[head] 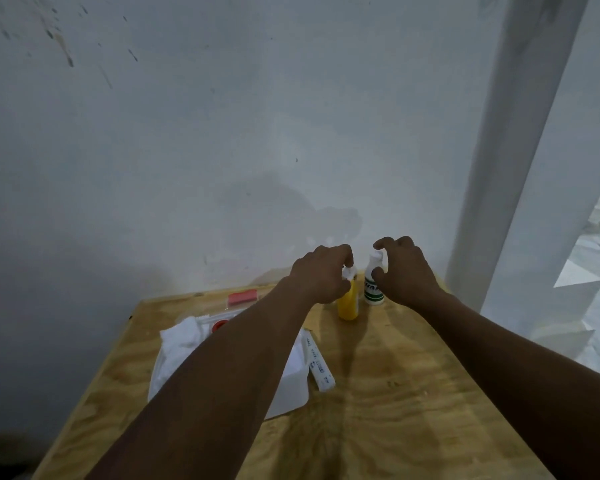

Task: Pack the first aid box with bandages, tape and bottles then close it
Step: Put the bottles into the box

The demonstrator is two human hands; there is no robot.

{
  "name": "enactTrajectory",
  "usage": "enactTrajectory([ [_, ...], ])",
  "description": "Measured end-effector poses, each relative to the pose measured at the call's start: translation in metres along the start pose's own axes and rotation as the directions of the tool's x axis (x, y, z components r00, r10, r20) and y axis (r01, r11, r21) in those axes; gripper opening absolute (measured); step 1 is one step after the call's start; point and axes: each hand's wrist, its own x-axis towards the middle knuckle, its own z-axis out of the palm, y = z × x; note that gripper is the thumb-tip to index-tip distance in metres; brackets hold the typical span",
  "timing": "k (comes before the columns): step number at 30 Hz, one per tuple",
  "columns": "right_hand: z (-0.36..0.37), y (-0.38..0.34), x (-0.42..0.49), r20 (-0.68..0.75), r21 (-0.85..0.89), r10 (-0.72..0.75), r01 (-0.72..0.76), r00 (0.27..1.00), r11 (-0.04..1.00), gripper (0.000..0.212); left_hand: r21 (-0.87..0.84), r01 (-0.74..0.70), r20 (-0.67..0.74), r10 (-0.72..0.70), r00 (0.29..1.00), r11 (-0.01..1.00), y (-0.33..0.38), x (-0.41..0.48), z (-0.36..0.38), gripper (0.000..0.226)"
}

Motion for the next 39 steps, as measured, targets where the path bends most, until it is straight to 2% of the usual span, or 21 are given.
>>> enactTrajectory([
  [3,-0.001,-0.007,-0.011,-0.111,0.001,-0.049,0.049,0.993,0.999,0.027,0.023,0.012,0.004,-0.012,1.000,1.000,-0.002,-0.005,0.001,0.048],
  [6,0.003,-0.018,-0.029,0.001,0.037,-0.062,0.062,0.998,0.997,0.003,0.010,0.034,-0.004,-0.034,0.999,0.999,-0.006,-0.010,0.000,0.045],
  [9,0.014,-0.025,-0.049,0.275,0.105,-0.101,0.074,0.956,0.992,0.013,0.012,0.039,-0.012,-0.039,0.999,0.999,-0.011,-0.016,-0.002,0.037],
  [12,0.027,-0.037,-0.062,0.593,0.088,-0.125,0.090,0.795,0.992,0.016,0.007,0.046,-0.040,-0.045,0.998,0.999,-0.013,-0.022,-0.007,0.033],
  [14,0.033,-0.047,-0.069,0.695,0.057,-0.102,0.086,0.711,0.995,0.035,-0.001,0.044,-0.065,-0.044,0.997,0.999,-0.014,-0.025,-0.012,0.031],
  [16,0.038,-0.056,-0.075,0.736,0.034,-0.091,0.097,0.671,0.995,0.051,-0.011,0.047,-0.093,-0.048,0.995,0.999,-0.015,-0.028,-0.018,0.030],
  [19,0.043,-0.064,-0.083,0.729,-0.029,-0.064,0.124,0.682,0.992,0.054,-0.055,0.065,-0.149,-0.073,0.986,0.996,-0.016,-0.034,-0.032,0.027],
  [25,0.030,-0.074,-0.084,0.613,-0.081,-0.033,0.104,0.790,0.991,0.039,-0.092,0.076,-0.261,-0.098,0.960,0.993,-0.023,-0.056,-0.070,0.023],
  [29,-0.011,-0.084,-0.070,0.371,-0.025,-0.076,0.092,0.926,0.995,0.035,-0.090,0.101,-0.277,-0.122,0.953,0.991,-0.037,-0.077,-0.095,0.021],
  [31,-0.035,-0.095,-0.062,0.230,0.041,-0.071,0.064,0.970,0.997,0.030,-0.103,0.114,-0.281,-0.139,0.949,0.988,-0.043,-0.086,-0.105,0.019],
  [33,-0.057,-0.107,-0.057,0.147,0.127,-0.083,0.064,0.986,0.990,0.024,-0.116,0.125,-0.283,-0.154,0.947,0.985,-0.046,-0.095,-0.114,0.019],
  [35,-0.074,-0.120,-0.057,0.133,0.223,-0.133,0.101,0.982,0.970,0.020,-0.127,0.132,-0.284,-0.164,0.945,0.983,-0.048,-0.104,-0.123,0.022],
  [37,-0.083,-0.133,-0.060,0.189,0.248,-0.200,0.151,0.961,0.957,0.019,-0.131,0.144,-0.277,-0.176,0.944,0.981,-0.049,-0.111,-0.130,0.020],
  [39,-0.083,-0.144,-0.066,0.284,0.196,-0.263,0.212,0.922,0.957,0.021,-0.116,0.158,-0.254,-0.183,0.950,0.981,-0.052,-0.115,-0.133,0.018],
])
